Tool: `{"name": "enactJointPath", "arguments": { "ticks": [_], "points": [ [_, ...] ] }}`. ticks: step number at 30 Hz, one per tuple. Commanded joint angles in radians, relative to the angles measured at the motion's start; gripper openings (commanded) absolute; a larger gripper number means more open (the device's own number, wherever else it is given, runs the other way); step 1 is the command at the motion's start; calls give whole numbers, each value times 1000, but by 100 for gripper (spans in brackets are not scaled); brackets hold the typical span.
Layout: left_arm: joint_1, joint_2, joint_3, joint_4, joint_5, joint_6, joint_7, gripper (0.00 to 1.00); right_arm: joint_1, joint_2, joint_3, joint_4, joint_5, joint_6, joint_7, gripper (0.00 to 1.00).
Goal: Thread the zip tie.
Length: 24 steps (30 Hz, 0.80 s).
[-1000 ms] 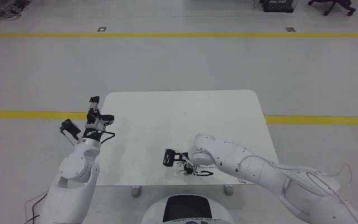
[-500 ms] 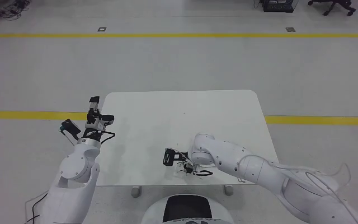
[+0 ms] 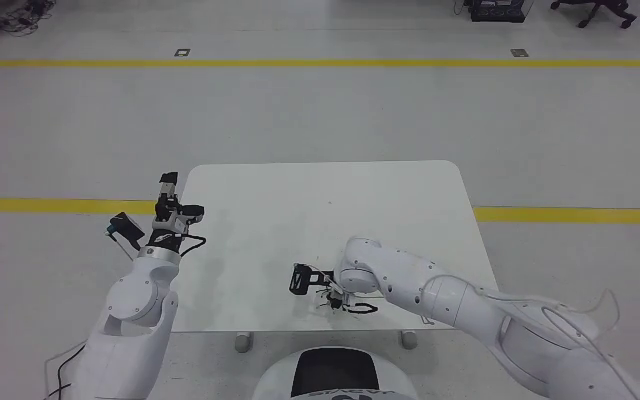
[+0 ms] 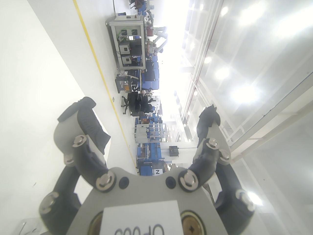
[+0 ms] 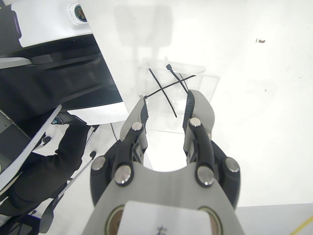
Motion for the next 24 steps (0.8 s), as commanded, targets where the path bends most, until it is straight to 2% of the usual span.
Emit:
{"name": "enactJointPath", "arguments": {
  "ticks": [1,14,24],
  "points": [
    [0,0,0,0,0,0,0,100,1,-2,0,4,-1,0,-1,33],
    [0,0,0,0,0,0,0,100,-6,-25,0,52,1,0,5,33],
    [0,0,0,0,0,0,0,100,-10,-48,0,82,0,0,20,29]
  ]
}}
